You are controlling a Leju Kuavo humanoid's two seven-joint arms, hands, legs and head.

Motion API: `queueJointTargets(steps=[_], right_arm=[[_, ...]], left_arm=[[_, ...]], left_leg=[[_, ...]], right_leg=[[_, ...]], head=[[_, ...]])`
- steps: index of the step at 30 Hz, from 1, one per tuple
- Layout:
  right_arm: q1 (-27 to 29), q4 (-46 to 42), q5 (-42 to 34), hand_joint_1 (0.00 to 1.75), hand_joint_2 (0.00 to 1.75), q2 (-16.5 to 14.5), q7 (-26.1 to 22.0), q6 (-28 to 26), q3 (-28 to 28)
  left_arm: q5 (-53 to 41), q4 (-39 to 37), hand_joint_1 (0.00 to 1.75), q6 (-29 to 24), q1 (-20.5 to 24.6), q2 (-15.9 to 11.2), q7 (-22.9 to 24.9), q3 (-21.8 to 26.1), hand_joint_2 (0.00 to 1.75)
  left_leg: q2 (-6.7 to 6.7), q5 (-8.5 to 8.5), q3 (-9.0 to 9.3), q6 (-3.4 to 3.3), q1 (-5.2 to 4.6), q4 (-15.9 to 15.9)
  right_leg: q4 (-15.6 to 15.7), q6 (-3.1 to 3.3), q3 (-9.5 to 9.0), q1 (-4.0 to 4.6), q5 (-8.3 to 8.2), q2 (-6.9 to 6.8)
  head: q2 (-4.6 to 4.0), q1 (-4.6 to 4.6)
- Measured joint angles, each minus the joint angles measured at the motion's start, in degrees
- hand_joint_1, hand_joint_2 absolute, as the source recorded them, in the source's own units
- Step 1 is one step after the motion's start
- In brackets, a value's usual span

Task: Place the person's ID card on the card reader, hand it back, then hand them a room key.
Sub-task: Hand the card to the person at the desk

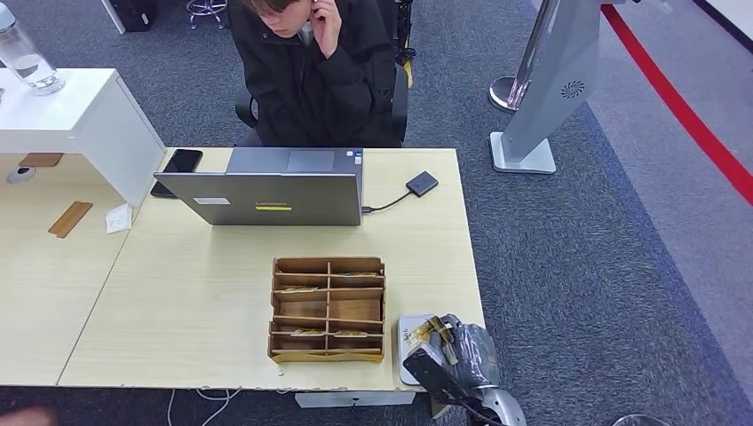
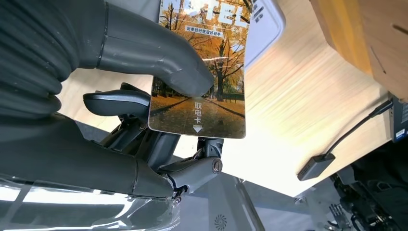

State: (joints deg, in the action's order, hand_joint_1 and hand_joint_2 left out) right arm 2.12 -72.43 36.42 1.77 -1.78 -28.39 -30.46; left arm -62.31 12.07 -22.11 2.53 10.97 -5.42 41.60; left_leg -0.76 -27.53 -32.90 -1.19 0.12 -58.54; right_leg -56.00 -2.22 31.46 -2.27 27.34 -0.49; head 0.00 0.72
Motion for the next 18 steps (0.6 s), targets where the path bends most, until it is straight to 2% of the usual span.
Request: queueJointTargets(steps=[18], right_arm=[[0.49, -2.73, 5.10, 1.75, 1.75, 0.00, 0.65, -1.01, 3.96]], left_arm=[[-0.13, 0.00, 0.00, -0.03, -0.01, 0.02, -0.02, 0.76, 0.00]], left_leg=[[0.00, 0.00, 0.01, 0.00, 0.00, 0.00]], right_leg=[[0.00, 0.00, 0.00, 0.00, 0.00, 0.00]], head=[[0.00, 0.00]])
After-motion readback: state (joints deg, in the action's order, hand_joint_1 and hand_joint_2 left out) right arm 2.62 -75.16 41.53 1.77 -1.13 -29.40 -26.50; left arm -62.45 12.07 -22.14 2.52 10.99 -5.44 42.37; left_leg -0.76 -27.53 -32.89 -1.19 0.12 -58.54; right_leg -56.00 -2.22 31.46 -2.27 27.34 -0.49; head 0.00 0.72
